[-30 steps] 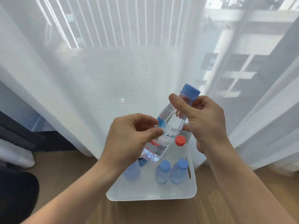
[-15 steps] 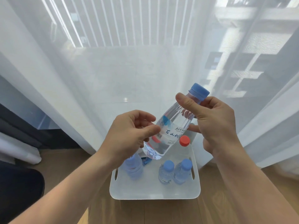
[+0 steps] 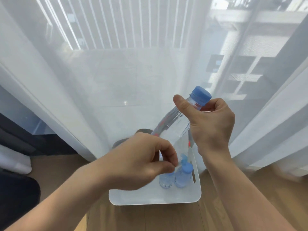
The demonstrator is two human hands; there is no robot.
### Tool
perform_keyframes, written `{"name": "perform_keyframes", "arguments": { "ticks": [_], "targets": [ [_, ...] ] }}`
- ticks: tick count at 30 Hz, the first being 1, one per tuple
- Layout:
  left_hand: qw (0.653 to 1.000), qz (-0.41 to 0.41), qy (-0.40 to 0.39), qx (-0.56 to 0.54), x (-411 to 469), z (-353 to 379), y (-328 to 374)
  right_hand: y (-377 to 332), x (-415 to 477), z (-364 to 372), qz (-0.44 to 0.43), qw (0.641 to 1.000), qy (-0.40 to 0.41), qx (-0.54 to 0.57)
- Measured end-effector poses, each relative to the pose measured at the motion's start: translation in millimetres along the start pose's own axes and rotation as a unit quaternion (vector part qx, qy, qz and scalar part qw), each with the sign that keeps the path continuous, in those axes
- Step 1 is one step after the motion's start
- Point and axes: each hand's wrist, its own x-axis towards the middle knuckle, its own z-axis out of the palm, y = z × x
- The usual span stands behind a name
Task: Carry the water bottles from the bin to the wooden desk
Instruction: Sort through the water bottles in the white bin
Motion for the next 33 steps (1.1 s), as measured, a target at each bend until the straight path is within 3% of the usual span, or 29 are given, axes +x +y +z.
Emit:
{"name": "perform_keyframes", "arguments": {
  "ticks": [3, 8, 14, 18, 24, 30, 33],
  "targets": [
    [1.0, 0.023, -0.009, 0.009, -1.8, 4.3, 6.6, 2.8, 2.8, 2.2, 0.031, 0.999, -0.01, 0.034],
    [0.992, -0.009, 0.093, -0.088, -0.4, -20.7, -13.0, 5.5, 11.0, 0.1, 0.083, 0.989, -0.098, 0.073],
    [0.973, -0.027, 0.084, -0.214, -1.7, -31.1, -21.7, 1.9, 5.0, -0.1, 0.202, 0.941, -0.233, 0.139],
    [0.96, -0.048, 0.089, -0.263, -4.8, -38.6, -30.9, -2.2, 8.1, -3.1, 0.2, 0.922, -0.291, 0.158],
    [0.949, -0.091, 0.098, -0.285, -5.9, -47.9, -47.4, -2.0, 6.6, -7.4, 0.101, 0.956, -0.274, 0.031],
    [0.949, -0.116, -0.017, -0.293, -13.6, -54.6, -52.6, -2.4, 4.4, -14.1, -0.004, 0.991, -0.128, -0.027],
    [0.962, -0.167, -0.003, -0.215, -12.2, -54.0, -63.1, 0.1, 10.9, -19.4, -0.019, 0.995, -0.063, -0.073]
  ]
}}
